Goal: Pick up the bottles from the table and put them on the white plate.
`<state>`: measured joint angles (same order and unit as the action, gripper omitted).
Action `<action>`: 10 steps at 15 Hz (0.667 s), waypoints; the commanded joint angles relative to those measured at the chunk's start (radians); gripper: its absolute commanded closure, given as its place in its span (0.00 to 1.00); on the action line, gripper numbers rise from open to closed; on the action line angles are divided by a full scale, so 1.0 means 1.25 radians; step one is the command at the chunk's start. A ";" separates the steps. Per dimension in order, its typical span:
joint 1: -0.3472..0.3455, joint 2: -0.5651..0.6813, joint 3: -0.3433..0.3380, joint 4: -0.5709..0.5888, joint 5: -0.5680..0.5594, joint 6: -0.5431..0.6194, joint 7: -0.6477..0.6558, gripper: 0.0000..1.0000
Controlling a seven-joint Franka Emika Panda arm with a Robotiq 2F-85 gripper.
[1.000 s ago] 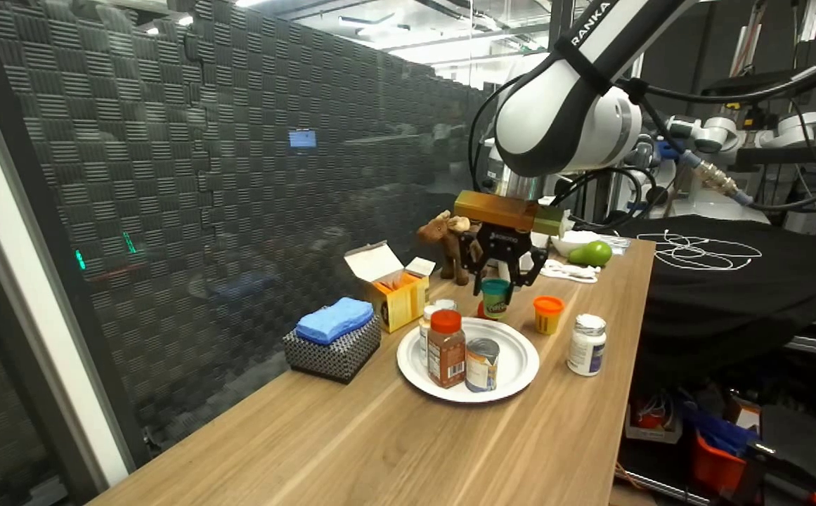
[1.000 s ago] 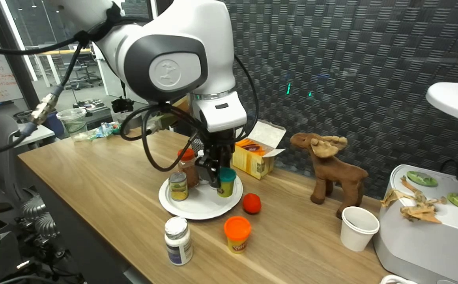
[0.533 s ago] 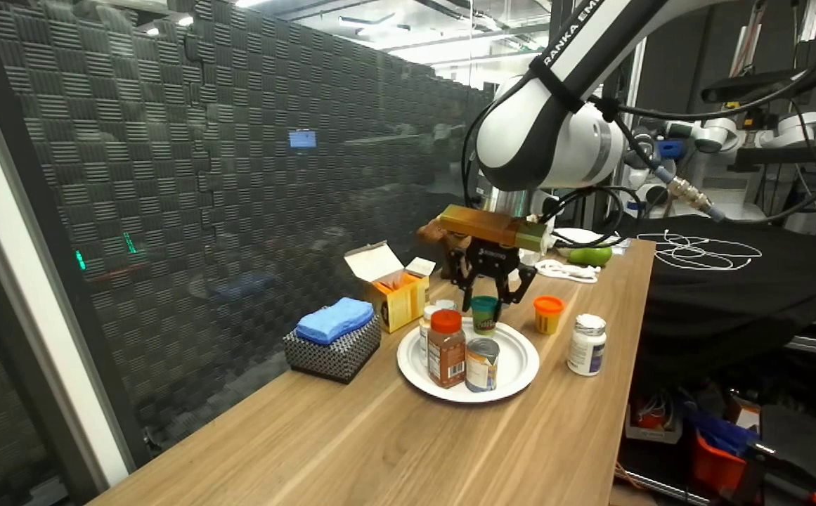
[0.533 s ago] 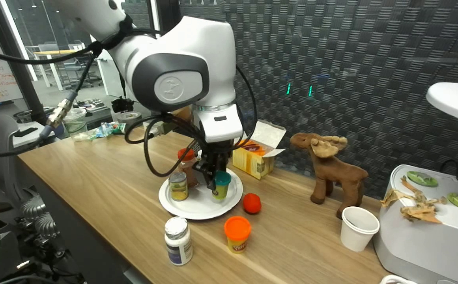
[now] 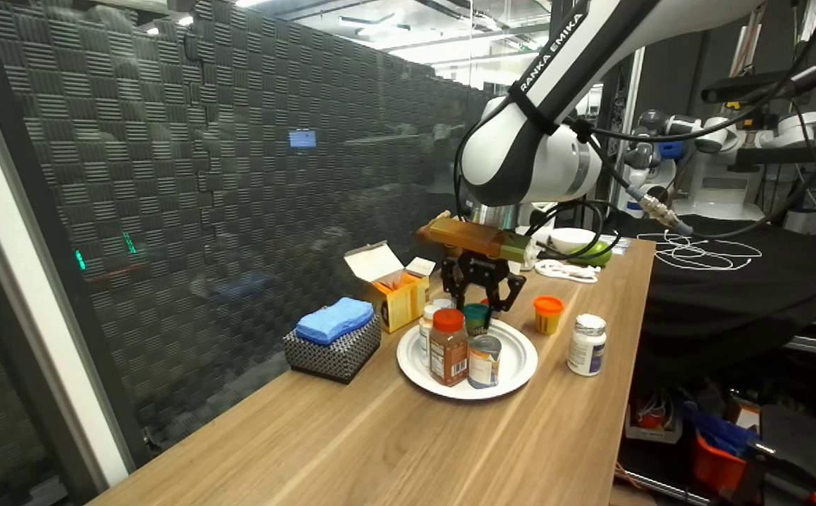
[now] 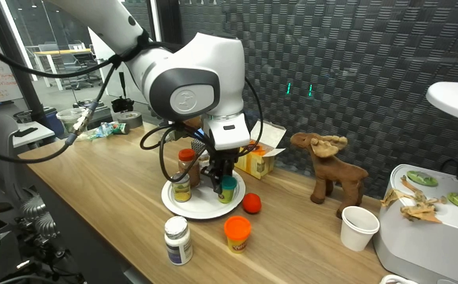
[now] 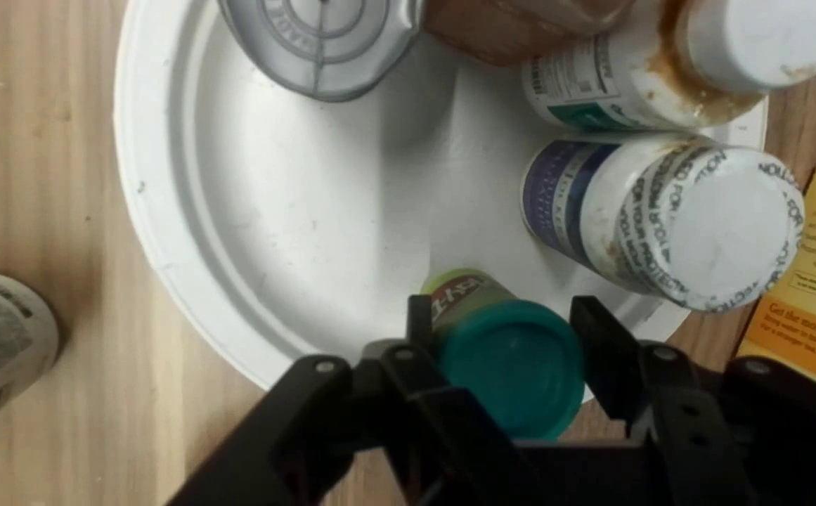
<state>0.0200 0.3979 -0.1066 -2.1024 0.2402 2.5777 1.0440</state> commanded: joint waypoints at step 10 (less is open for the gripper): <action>-0.012 0.025 0.026 0.059 0.056 0.012 -0.010 0.73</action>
<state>0.0173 0.4180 -0.0974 -2.0547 0.2715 2.5798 1.0465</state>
